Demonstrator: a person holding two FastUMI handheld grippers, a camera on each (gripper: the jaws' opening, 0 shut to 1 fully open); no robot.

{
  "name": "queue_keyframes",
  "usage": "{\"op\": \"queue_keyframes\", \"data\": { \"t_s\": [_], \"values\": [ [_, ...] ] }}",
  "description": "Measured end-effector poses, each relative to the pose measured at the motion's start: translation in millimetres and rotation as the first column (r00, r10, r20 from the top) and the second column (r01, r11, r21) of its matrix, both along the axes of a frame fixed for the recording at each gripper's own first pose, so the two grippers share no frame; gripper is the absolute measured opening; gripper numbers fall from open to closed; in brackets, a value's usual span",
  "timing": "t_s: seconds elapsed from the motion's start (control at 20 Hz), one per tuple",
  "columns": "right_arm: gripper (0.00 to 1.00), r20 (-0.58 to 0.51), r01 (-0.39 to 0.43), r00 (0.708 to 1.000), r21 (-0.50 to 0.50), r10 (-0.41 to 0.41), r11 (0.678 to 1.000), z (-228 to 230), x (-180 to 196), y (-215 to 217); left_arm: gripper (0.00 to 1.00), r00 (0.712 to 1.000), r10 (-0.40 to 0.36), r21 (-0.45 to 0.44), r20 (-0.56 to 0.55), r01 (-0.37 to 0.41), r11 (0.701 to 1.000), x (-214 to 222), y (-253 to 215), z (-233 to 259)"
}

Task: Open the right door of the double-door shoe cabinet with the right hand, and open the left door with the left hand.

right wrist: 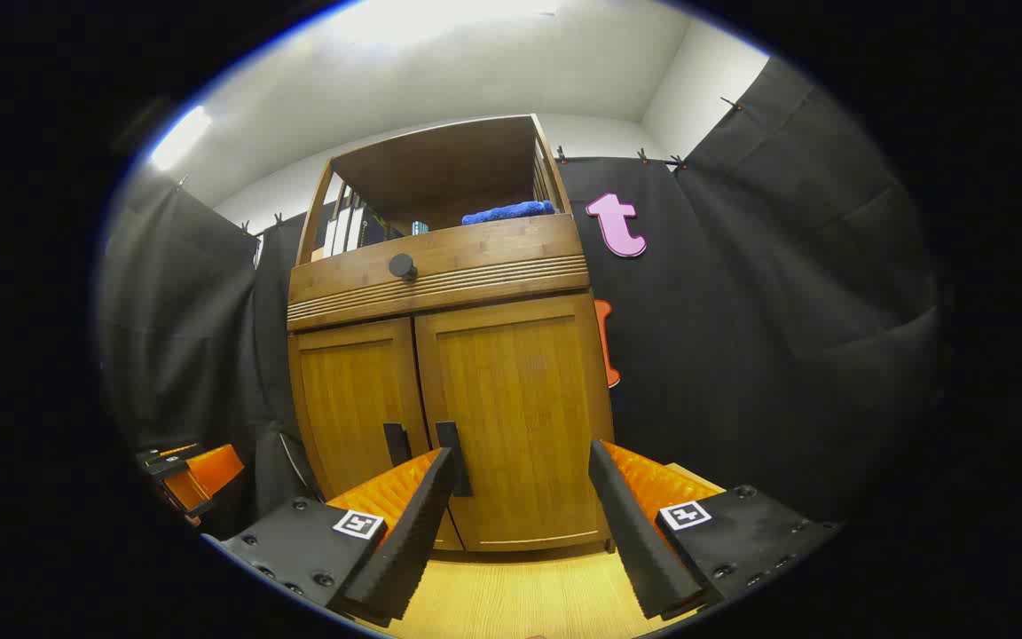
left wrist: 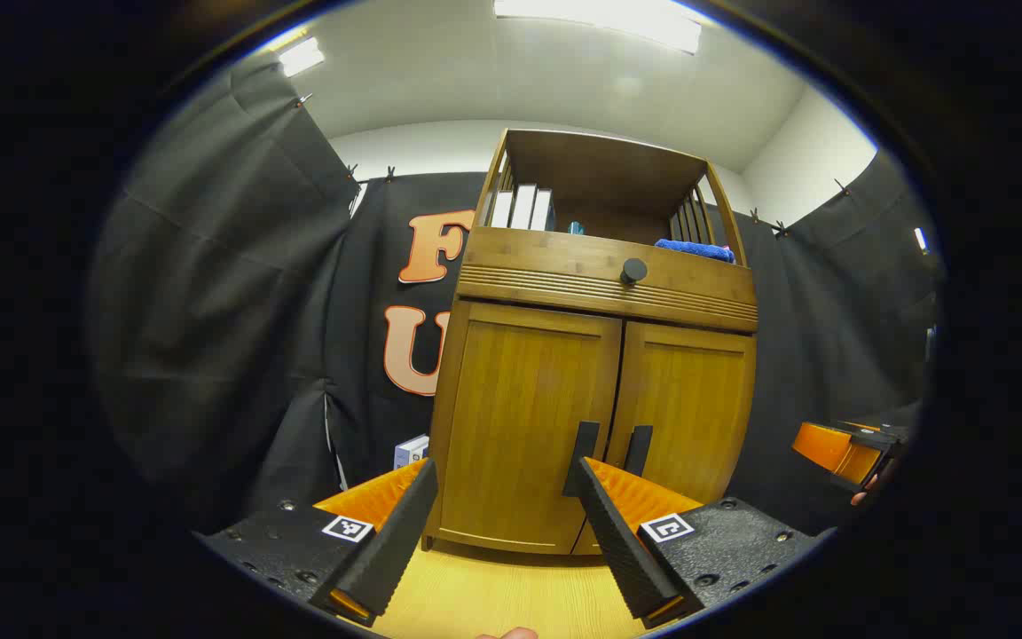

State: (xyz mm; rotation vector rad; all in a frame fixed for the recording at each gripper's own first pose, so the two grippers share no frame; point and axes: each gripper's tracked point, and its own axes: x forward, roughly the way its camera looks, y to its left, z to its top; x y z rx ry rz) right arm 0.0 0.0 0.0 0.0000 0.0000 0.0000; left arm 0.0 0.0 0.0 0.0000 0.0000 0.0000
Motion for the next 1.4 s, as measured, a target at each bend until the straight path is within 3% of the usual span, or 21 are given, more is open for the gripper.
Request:
{"op": "queue_keyframes", "data": {
  "t_s": [1.1, 1.4],
  "values": [
    [0.98, 0.040, -0.022, 0.999, -0.009, 0.022, 1.000, 10.1, -2.2, 6.7, 0.95, 1.000, 0.004, -0.004, 0.011, -0.004, 1.000, -0.6, 0.2, 2.4],
    [0.97, 0.052, -0.058, 0.997, -0.024, 0.060, 0.998, 7.7, 23.5, 19.2, 0.92, 0.999, 0.016, 0.003, 0.030, -0.016, 1.000, -1.0, 2.0, 5.3]
  ]
}}
